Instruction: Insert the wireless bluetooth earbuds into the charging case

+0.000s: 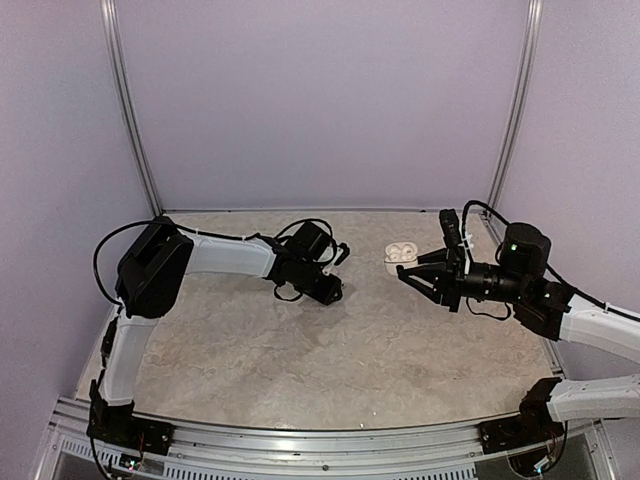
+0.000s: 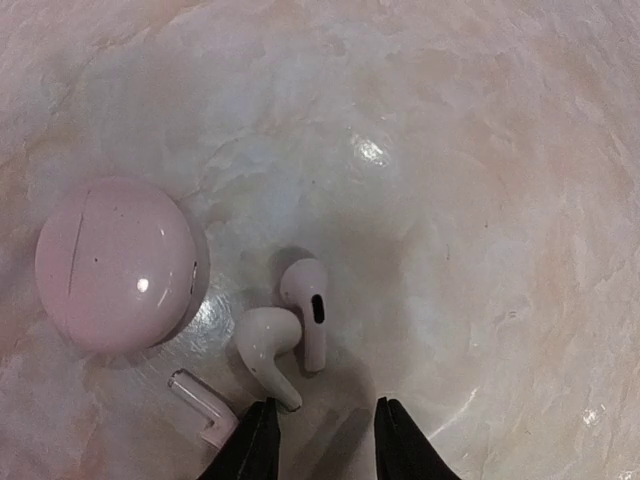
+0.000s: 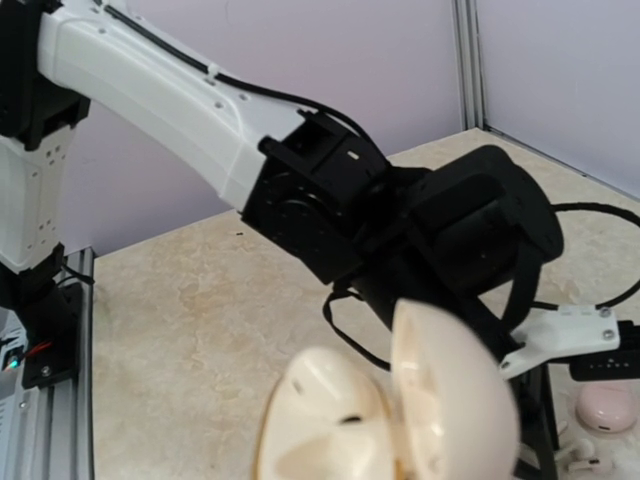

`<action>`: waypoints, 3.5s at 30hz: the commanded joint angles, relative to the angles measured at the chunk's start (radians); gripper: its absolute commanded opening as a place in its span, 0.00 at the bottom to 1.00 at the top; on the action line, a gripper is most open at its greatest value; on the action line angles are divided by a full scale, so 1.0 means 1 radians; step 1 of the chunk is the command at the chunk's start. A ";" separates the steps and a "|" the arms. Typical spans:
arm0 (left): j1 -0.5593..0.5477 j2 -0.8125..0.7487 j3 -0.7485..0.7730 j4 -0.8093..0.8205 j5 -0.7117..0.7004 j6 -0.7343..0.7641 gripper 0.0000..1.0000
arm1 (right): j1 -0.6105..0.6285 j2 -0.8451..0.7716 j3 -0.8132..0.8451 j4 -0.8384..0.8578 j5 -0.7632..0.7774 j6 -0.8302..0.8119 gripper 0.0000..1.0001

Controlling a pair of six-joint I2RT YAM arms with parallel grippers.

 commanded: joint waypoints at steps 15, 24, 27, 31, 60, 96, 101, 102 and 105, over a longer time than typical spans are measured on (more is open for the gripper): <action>0.037 0.092 0.109 -0.076 -0.075 0.015 0.32 | -0.013 -0.008 -0.009 -0.001 -0.010 -0.008 0.00; 0.037 0.145 0.190 -0.088 -0.060 0.021 0.26 | -0.015 -0.004 -0.008 0.002 -0.014 -0.007 0.00; 0.037 0.162 0.219 -0.102 -0.053 0.030 0.22 | -0.014 -0.005 -0.005 0.000 -0.015 -0.008 0.00; 0.036 0.156 0.208 -0.107 -0.040 0.045 0.15 | -0.015 -0.007 -0.005 -0.001 -0.016 -0.006 0.00; -0.034 -0.586 -0.603 -0.200 -0.049 -0.089 0.01 | -0.015 0.007 0.010 0.003 -0.077 0.011 0.00; -0.226 -0.582 -0.598 -0.457 -0.120 -0.202 0.38 | -0.014 0.018 0.032 -0.030 -0.094 -0.011 0.00; -0.226 -0.558 -0.575 -0.476 -0.116 -0.190 0.38 | -0.014 0.019 0.034 -0.035 -0.095 -0.016 0.00; -0.225 -0.555 -0.572 -0.478 -0.117 -0.188 0.38 | -0.014 0.019 0.033 -0.035 -0.096 -0.015 0.00; -0.224 -0.539 -0.566 -0.479 -0.116 -0.183 0.37 | -0.014 0.020 0.029 -0.031 -0.096 -0.017 0.00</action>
